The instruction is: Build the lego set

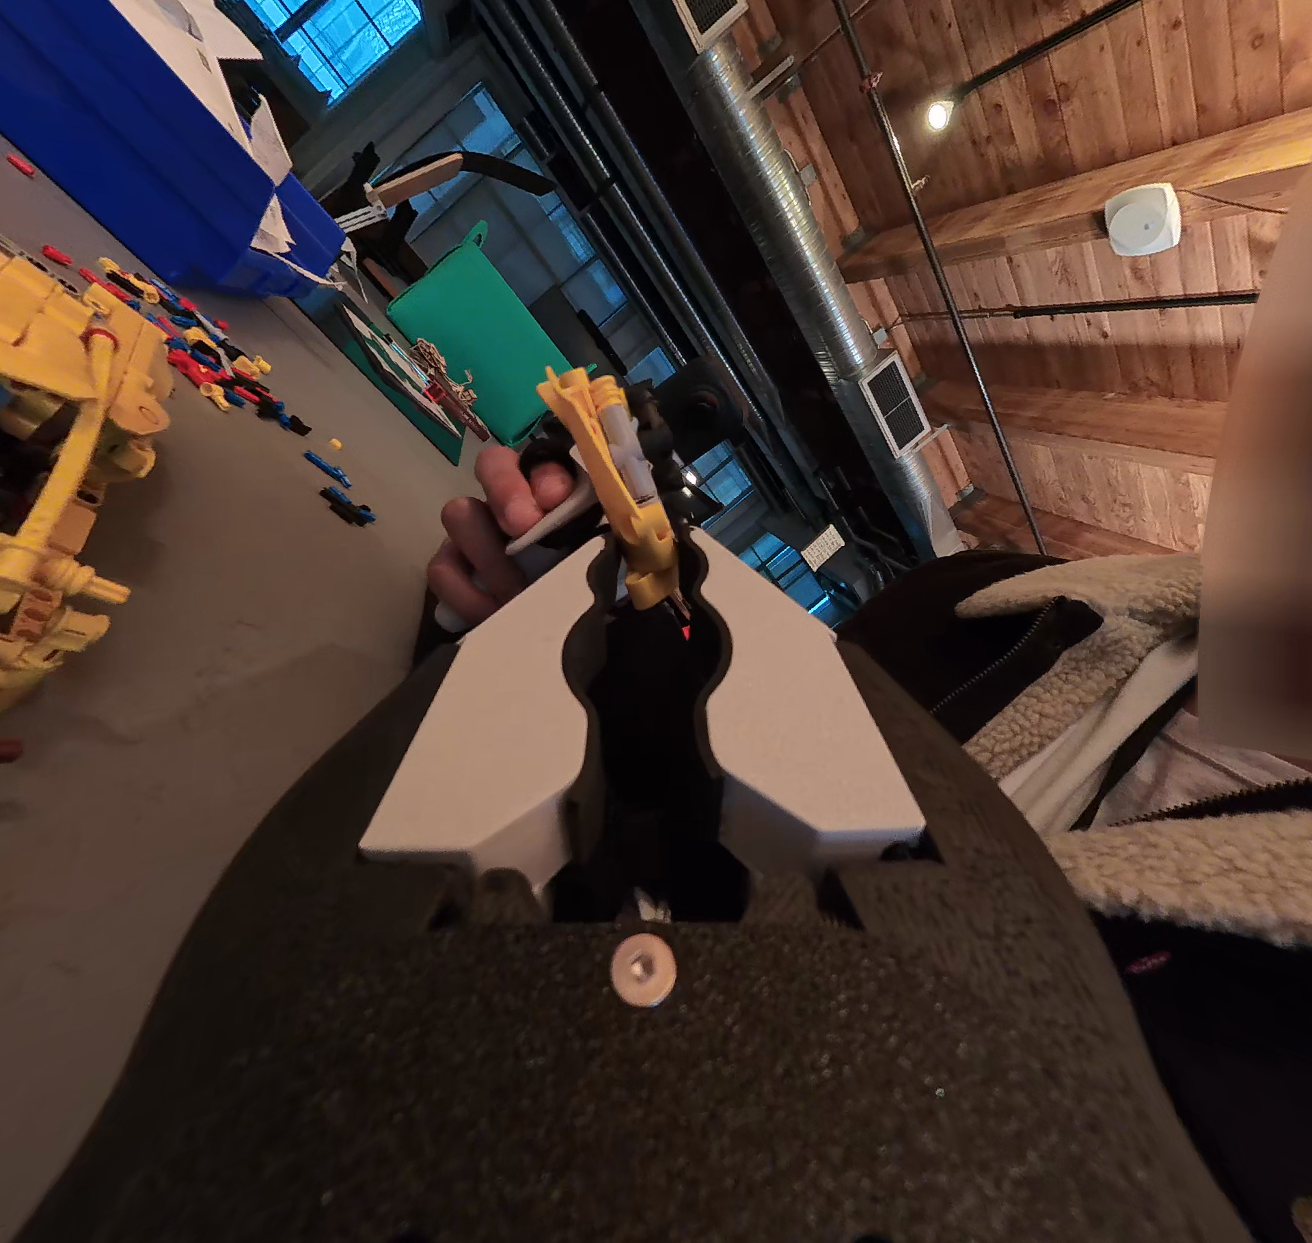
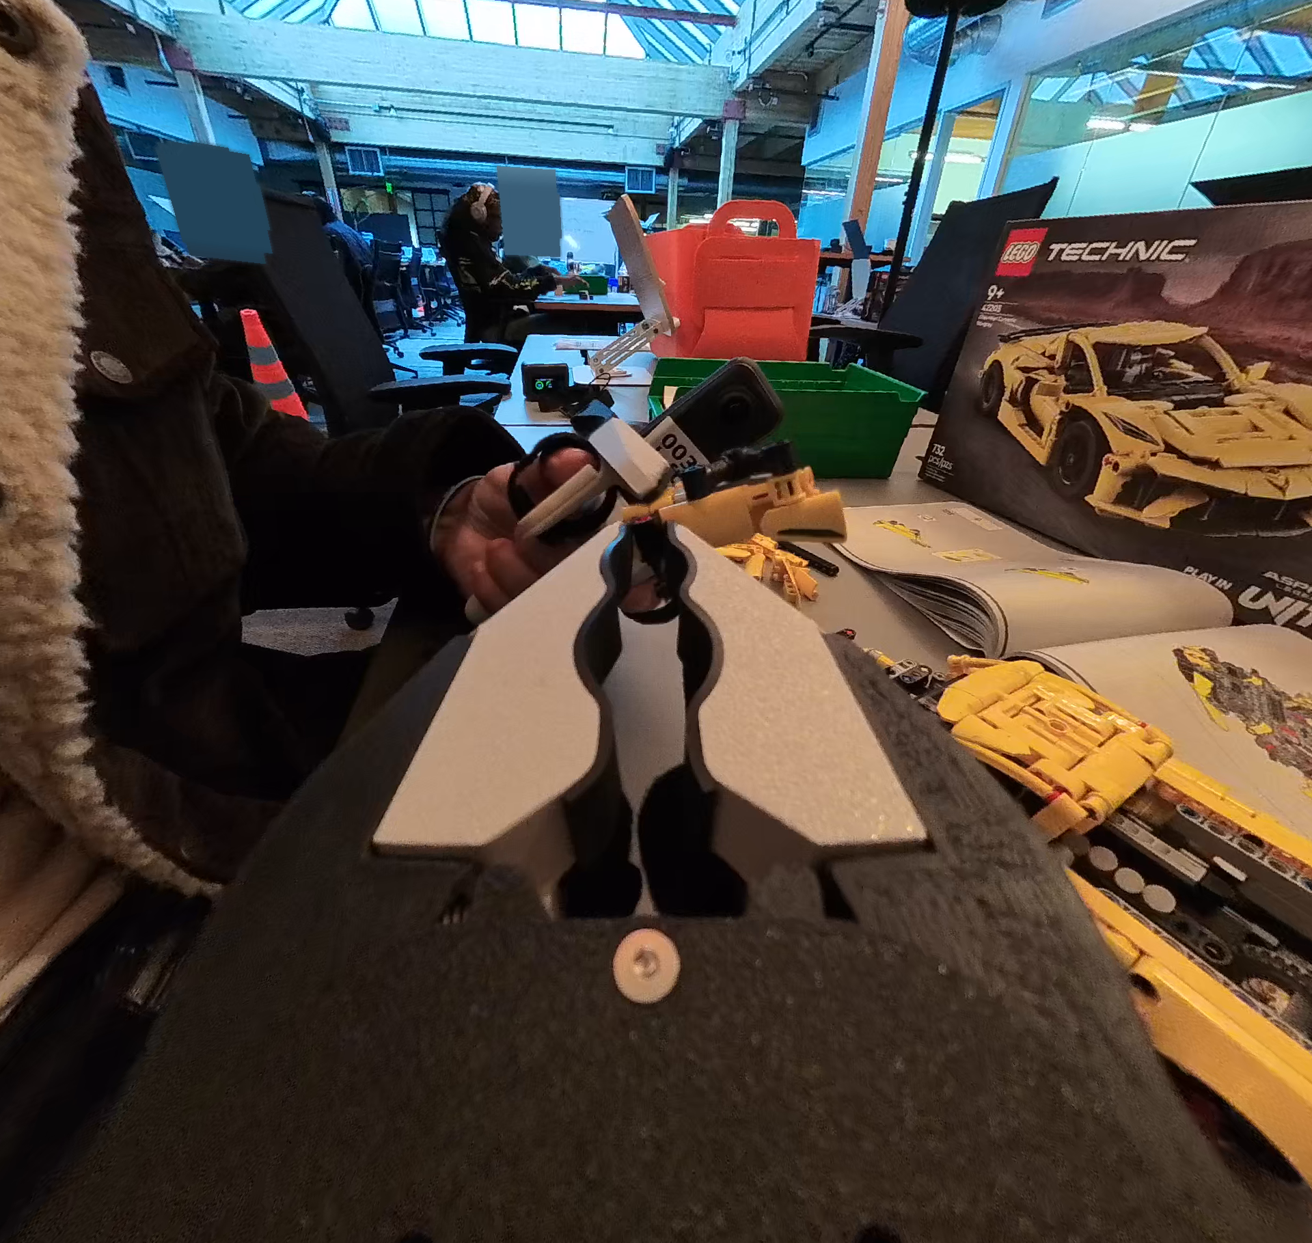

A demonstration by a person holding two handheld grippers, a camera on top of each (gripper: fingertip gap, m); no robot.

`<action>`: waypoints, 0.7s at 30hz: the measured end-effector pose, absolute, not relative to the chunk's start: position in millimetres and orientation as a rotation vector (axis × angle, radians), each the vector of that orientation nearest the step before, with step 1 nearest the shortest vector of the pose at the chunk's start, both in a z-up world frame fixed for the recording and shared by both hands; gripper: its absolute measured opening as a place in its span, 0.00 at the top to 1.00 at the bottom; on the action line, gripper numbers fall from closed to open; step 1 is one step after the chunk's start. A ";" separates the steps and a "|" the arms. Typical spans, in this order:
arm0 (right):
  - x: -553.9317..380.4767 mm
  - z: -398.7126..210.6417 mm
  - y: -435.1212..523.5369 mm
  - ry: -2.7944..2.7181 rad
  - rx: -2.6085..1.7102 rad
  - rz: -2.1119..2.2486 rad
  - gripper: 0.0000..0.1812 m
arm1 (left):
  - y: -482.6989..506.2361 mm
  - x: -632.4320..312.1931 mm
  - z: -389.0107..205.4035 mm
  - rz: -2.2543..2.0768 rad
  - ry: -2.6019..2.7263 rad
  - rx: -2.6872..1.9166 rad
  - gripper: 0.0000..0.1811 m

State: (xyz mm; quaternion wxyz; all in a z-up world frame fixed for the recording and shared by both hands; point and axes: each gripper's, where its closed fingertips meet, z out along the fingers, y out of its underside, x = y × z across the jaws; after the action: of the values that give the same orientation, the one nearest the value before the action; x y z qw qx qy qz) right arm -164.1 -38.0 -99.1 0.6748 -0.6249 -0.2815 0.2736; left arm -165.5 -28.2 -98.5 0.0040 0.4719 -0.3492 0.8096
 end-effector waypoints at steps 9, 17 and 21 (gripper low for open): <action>-160.0 -100.1 -33.7 -0.597 -1.417 0.578 0.93 | -25.0 -162.3 -101.6 2.542 -1.122 1.535 0.91; -148.4 -87.7 -32.5 -0.502 -1.370 0.617 0.83 | -16.7 -166.1 -94.1 2.572 -0.950 1.449 0.91; -148.9 -86.5 -29.7 -0.491 -1.360 0.584 0.69 | -20.6 -178.6 -76.5 2.548 -0.767 1.188 0.91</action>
State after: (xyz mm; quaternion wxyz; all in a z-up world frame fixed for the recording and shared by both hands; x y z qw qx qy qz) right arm -148.9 -29.7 -86.5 0.7112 -0.6131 -0.2213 0.2633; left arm -178.6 -20.6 -76.5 0.1137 0.4050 -0.2615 0.8687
